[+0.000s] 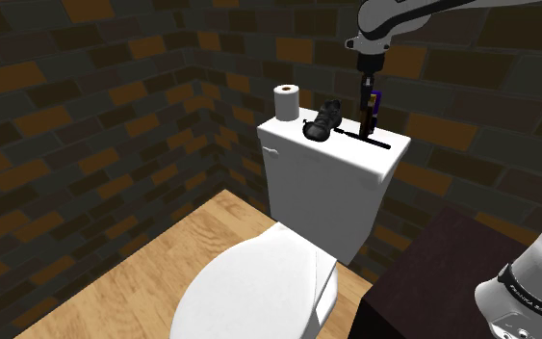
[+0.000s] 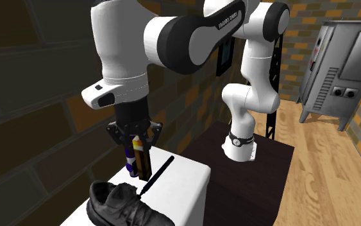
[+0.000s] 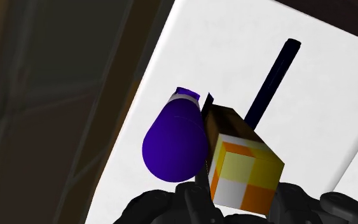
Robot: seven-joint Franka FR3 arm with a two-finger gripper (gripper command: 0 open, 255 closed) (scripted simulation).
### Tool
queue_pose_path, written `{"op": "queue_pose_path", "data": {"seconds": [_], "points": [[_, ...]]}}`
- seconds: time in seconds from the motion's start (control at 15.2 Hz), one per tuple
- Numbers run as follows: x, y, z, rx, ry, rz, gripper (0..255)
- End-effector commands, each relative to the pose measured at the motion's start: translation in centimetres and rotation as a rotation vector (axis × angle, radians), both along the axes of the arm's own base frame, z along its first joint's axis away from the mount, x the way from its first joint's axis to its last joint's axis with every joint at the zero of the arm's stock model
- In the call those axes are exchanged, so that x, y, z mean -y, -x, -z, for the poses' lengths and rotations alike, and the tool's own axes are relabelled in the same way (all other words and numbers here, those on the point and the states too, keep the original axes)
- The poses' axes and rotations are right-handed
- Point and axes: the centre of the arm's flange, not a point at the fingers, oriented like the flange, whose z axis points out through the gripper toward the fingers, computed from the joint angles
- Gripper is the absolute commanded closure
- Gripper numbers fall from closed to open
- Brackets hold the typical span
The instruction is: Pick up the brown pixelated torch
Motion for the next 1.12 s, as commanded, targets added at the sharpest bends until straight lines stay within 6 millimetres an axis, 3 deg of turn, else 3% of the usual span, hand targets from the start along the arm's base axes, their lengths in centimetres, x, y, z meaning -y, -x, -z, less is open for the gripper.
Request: {"op": "queue_pose_path", "data": {"seconds": [0.0,0.92,1.06], "points": [[0.0,0.0,-0.5,-0.002,0.000,0.000,255],[0.0,0.0,-7.8,-0.002,0.000,0.000,255],[0.0,0.0,-7.9,-0.002,0.000,0.000,255]]}}
